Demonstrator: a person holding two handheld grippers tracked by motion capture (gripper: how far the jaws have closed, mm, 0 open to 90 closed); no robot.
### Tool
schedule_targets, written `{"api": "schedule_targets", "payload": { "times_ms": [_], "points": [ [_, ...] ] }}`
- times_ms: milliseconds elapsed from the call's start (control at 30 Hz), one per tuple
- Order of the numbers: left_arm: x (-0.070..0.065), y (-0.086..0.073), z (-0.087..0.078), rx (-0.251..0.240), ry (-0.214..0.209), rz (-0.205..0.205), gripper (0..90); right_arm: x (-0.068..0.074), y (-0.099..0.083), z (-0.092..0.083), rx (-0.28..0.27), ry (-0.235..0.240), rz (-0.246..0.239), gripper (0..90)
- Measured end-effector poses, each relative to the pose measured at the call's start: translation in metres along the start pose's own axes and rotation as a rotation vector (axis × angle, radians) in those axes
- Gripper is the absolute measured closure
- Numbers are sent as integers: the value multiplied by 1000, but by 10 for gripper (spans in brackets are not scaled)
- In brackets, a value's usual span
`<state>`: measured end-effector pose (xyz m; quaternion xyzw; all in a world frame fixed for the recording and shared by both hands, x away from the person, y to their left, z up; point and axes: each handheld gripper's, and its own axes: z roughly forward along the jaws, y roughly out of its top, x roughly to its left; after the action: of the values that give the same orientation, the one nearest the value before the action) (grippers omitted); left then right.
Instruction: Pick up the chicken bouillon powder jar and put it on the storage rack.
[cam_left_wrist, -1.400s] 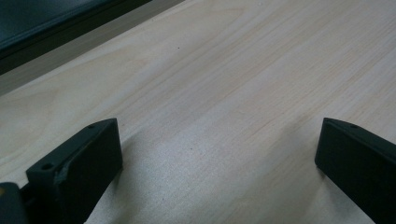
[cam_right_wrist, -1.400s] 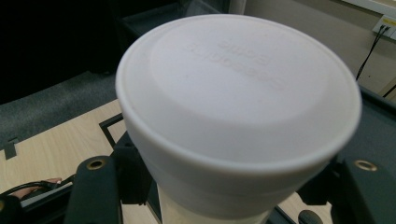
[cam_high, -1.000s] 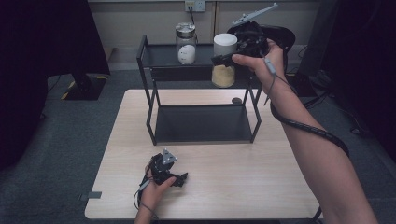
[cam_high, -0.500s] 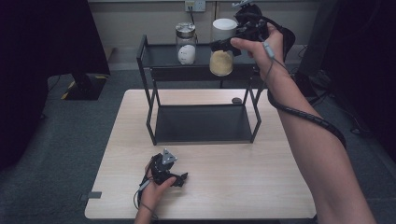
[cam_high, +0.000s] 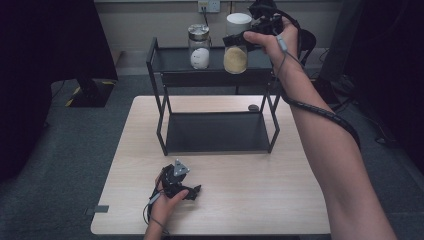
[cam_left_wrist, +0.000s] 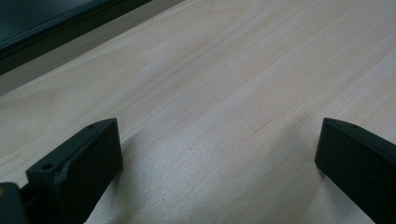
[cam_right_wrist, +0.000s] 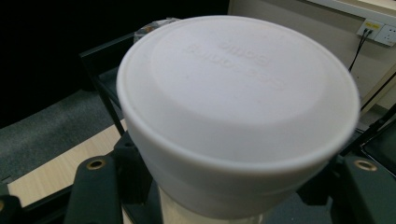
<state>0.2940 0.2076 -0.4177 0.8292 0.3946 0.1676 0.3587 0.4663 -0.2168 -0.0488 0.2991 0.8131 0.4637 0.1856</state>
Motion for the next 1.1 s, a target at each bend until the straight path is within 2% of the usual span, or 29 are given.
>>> {"api": "schedule_targets", "payload": {
  "times_ms": [133, 500, 867, 1100],
  "points": [
    [0, 0, 0, 0, 0, 0, 0, -2, 4, 5, 1, -7, -5, 353],
    [0, 0, 0, 1, 0, 0, 0, -16, 6, 24, 3, -29, 31, 353],
    [0, 0, 0, 1, 0, 0, 0, -15, 9, 37, 17, -55, 9, 353],
    [0, 0, 0, 0, 0, -1, 0, -15, 6, 41, -1, -53, 14, 352]
  ]
}}
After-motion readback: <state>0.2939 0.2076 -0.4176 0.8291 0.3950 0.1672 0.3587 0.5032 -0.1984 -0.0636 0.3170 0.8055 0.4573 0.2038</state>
